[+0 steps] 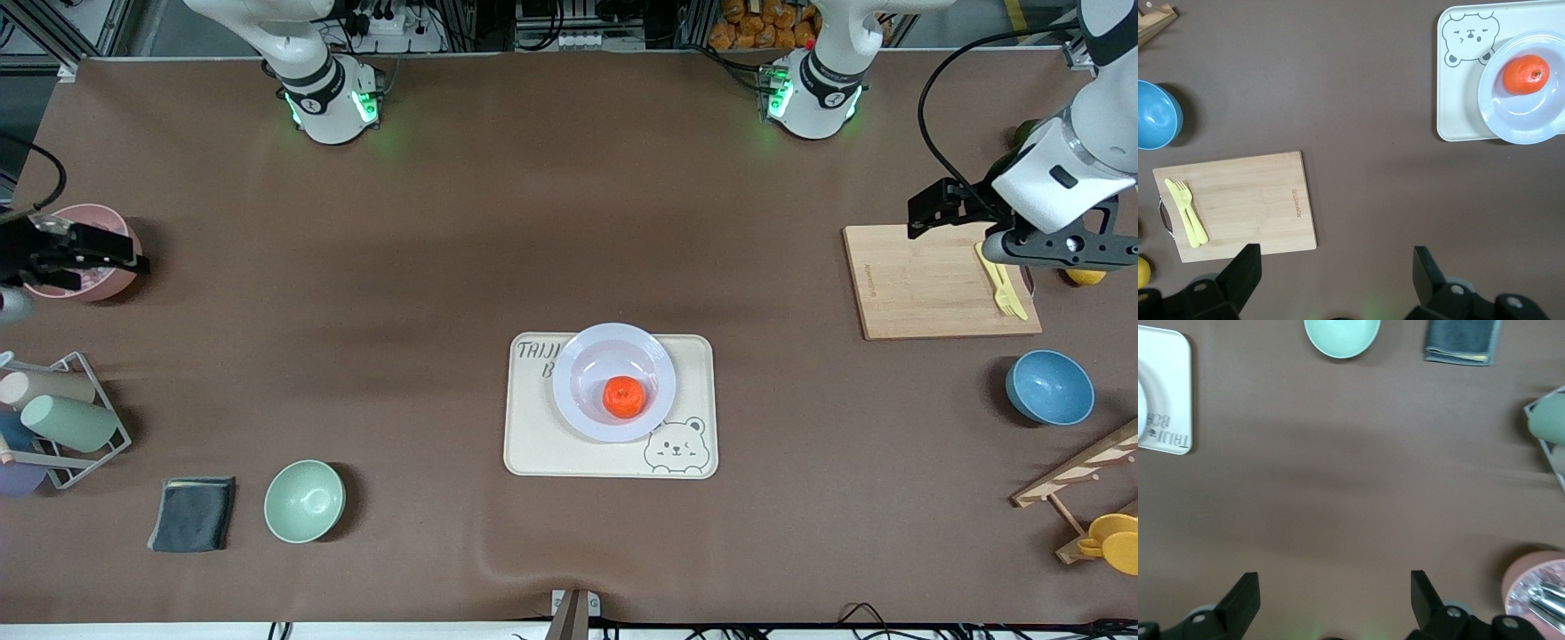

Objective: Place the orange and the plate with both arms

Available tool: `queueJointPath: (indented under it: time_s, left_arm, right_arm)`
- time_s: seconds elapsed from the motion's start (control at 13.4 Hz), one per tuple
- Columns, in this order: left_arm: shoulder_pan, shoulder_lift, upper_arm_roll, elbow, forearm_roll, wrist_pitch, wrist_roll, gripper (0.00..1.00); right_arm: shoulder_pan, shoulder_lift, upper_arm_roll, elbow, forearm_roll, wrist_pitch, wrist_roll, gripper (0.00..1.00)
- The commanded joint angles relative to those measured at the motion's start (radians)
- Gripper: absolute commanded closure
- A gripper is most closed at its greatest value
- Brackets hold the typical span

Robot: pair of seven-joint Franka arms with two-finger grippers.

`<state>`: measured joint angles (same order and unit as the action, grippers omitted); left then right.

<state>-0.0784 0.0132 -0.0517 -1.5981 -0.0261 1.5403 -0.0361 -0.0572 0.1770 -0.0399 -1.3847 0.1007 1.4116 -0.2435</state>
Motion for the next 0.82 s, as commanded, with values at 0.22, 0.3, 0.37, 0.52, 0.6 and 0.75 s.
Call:
queueJointPath:
  time_s: [0.22, 0.3, 0.37, 0.52, 0.6, 0.75]
  left_arm:
    - [0.006, -0.018, 0.000, -0.002, -0.009, 0.000, -0.005, 0.00]
    - [0.006, -0.018, 0.000, -0.002, -0.009, 0.000, -0.005, 0.00]
    - [0.006, -0.018, 0.000, 0.000, -0.008, 0.000, -0.005, 0.00]
    - [0.006, -0.016, 0.000, 0.000, -0.008, 0.001, -0.005, 0.00]
    - [0.006, -0.016, 0.000, 0.000, -0.008, 0.004, -0.005, 0.00]
    - [0.006, -0.016, 0.000, 0.000, -0.006, 0.007, -0.004, 0.00]
  right_arm:
    - [-0.029, -0.201, 0.046, -0.304, -0.055, 0.170, 0.038, 0.00]
    - [-0.015, -0.208, 0.048, -0.315, -0.068, 0.191, 0.073, 0.00]
    - [-0.010, -0.212, 0.049, -0.316, -0.084, 0.194, 0.082, 0.00]
    - [-0.022, -0.218, 0.069, -0.289, -0.087, 0.198, 0.081, 0.00]
    - [-0.026, -0.215, 0.071, -0.265, -0.087, 0.190, 0.082, 0.00]
    - [-0.032, -0.212, 0.071, -0.264, -0.085, 0.196, 0.082, 0.00]
